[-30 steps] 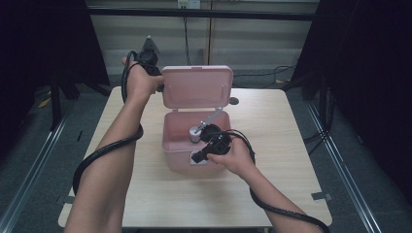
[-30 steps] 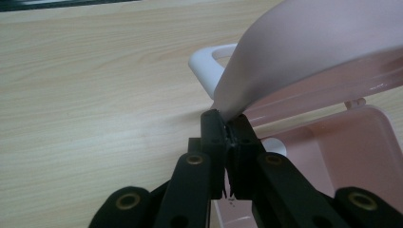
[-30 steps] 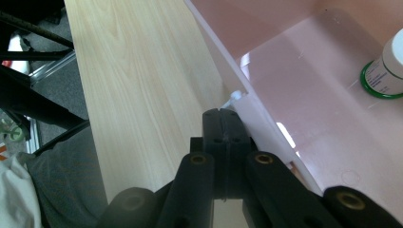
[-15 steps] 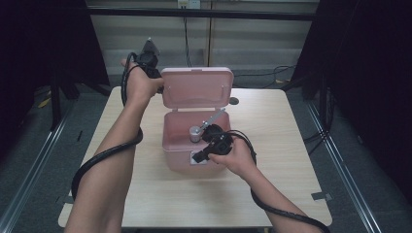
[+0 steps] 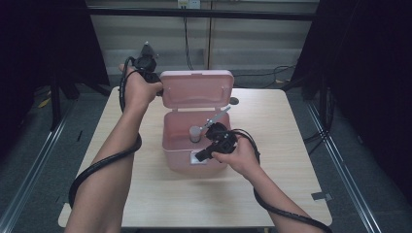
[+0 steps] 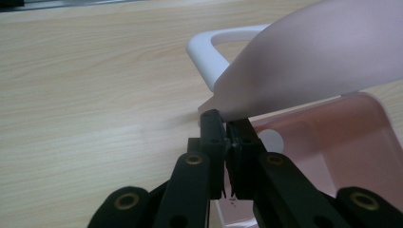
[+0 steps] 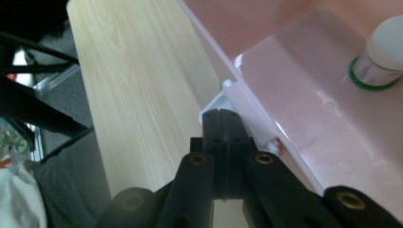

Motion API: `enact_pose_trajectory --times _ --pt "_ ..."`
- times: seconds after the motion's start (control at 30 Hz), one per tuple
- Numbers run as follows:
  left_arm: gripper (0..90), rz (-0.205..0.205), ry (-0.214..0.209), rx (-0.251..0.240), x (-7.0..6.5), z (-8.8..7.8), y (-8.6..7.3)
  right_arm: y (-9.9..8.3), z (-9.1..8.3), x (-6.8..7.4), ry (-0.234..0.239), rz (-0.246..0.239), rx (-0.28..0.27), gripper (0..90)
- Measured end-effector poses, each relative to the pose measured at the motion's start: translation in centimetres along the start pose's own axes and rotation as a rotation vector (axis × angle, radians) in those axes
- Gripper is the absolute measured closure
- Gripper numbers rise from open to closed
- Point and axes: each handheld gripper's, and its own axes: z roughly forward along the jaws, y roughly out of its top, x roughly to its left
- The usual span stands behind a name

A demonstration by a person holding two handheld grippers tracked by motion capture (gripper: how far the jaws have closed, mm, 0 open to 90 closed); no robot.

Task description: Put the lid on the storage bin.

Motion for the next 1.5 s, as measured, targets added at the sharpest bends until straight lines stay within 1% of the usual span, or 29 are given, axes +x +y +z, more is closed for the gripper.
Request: enact_pose_trajectory --times 0.07,0.13,0.17,0.3,0.33,0.4,0.43,0.47,0.5,0.53,0.6,0.67,0.77,0.8,0.83,0.87,0.9,0.97,1.0,1.07,1.13,1.17,1.2,1.23,1.3,1.33,1.4,1.47,1.5 --pt "86.5 0.002 0.000 -0.009 -0.1 0.0 -0.2 -0.1 -1.1 -0.3 0.000 -0.001 -0.023 90.0" --pt "86.5 0.010 0.002 -0.005 -0.1 -0.1 -0.3 -0.2 -2.4 -0.8 -0.030 0.018 -0.035 90.0" --pt "86.5 0.009 0.003 -0.004 -0.1 -0.1 -0.4 -0.3 -3.0 -1.3 -0.057 0.028 -0.038 90.0" --pt "86.4 0.017 -0.001 0.001 -0.2 -0.3 -0.7 -0.5 -4.5 -2.8 -0.101 0.066 -0.052 90.0" --pt "86.2 0.010 -0.008 0.000 -0.1 -0.3 -0.8 -0.6 -4.8 -3.1 -0.111 0.081 -0.054 90.0" --pt "86.1 0.009 -0.015 0.007 -0.1 -0.4 -1.1 -0.9 -5.3 -3.9 -0.139 0.101 -0.047 90.0" --pt "86.2 0.007 -0.018 0.009 -0.1 -0.4 -1.2 -1.0 -5.6 -4.2 -0.141 0.109 -0.049 90.0" --pt "86.9 0.008 -0.023 0.028 0.0 -0.4 -1.3 -1.1 -5.7 -4.4 -0.141 0.116 -0.053 90.0" --pt "90.0 -0.018 -0.065 0.026 0.2 -0.3 -1.5 -1.3 -6.1 -4.8 -0.146 0.125 -0.073 90.0" --pt "90.0 -0.037 -0.087 0.030 0.3 -0.1 -1.7 -1.4 -6.4 -5.0 -0.143 0.129 -0.090 90.0" --pt "90.0 -0.019 -0.066 0.029 0.5 0.1 -1.9 -1.5 -6.7 -5.4 -0.139 0.140 -0.116 90.0" --pt "90.0 -0.030 -0.081 0.040 1.0 0.4 -2.3 -1.5 -6.9 -5.7 -0.146 0.143 -0.115 90.0" --pt "90.0 -0.031 -0.064 0.057 1.8 0.6 -2.6 -1.6 -6.9 -6.2 -0.148 0.150 -0.117 90.0" --pt "89.8 -0.031 -0.059 0.052 2.3 0.6 -2.6 -1.6 -6.8 -6.3 -0.147 0.150 -0.111 90.0" --pt "85.5 -0.025 -0.043 0.034 2.9 0.5 -2.6 -1.5 -6.7 -6.4 -0.149 0.150 -0.111 90.0" --pt "84.7 -0.031 -0.029 0.031 3.4 0.4 -2.5 -1.5 -6.7 -6.4 -0.143 0.155 -0.107 90.0" --pt "84.9 -0.051 -0.029 0.033 4.0 0.4 -2.3 -1.5 -6.6 -6.4 -0.147 0.156 -0.107 90.0" --pt "84.7 -0.078 -0.048 0.001 4.9 0.5 -1.7 -1.4 -6.4 -6.5 -0.141 0.153 -0.101 90.0" --pt "84.7 -0.078 -0.046 -0.008 5.2 0.5 -1.2 -1.4 -6.4 -6.5 -0.147 0.147 -0.096 90.0" --pt "87.4 -0.100 -0.064 -0.010 5.4 0.5 -0.4 -1.3 -6.3 -6.6 -0.145 0.145 -0.087 90.0" --pt "87.4 -0.110 -0.101 -0.042 5.3 0.5 0.5 -1.4 -6.4 -6.7 -0.143 0.145 -0.086 90.0" --pt "87.7 -0.101 -0.100 -0.035 5.1 0.5 0.9 -1.4 -6.4 -6.8 -0.143 0.144 -0.085 90.0" --pt "87.7 -0.095 -0.105 -0.041 4.7 0.5 1.3 -1.4 -6.4 -6.8 -0.149 0.146 -0.088 90.0" --pt "88.1 -0.088 -0.119 -0.051 4.4 0.4 1.7 -1.4 -6.5 -6.9 -0.143 0.148 -0.092 90.0" --pt "89.0 -0.074 -0.132 -0.045 3.7 0.4 2.3 -1.5 -6.6 -7.1 -0.143 0.152 -0.092 90.0" --pt "89.0 -0.071 -0.144 -0.050 3.4 0.5 2.4 -1.5 -6.6 -7.2 -0.142 0.153 -0.095 90.0" --pt "89.1 -0.068 -0.156 -0.031 2.9 0.7 2.5 -1.5 -6.7 -7.2 -0.142 0.154 -0.098 90.0" --pt "89.9 -0.061 -0.151 -0.032 2.7 0.8 2.4 -1.5 -6.8 -7.1 -0.144 0.152 -0.102 90.0" --pt "90.0 -0.066 -0.153 -0.030 2.6 0.8 2.3 -1.5 -6.8 -7.1 -0.141 0.151 -0.103 90.0"
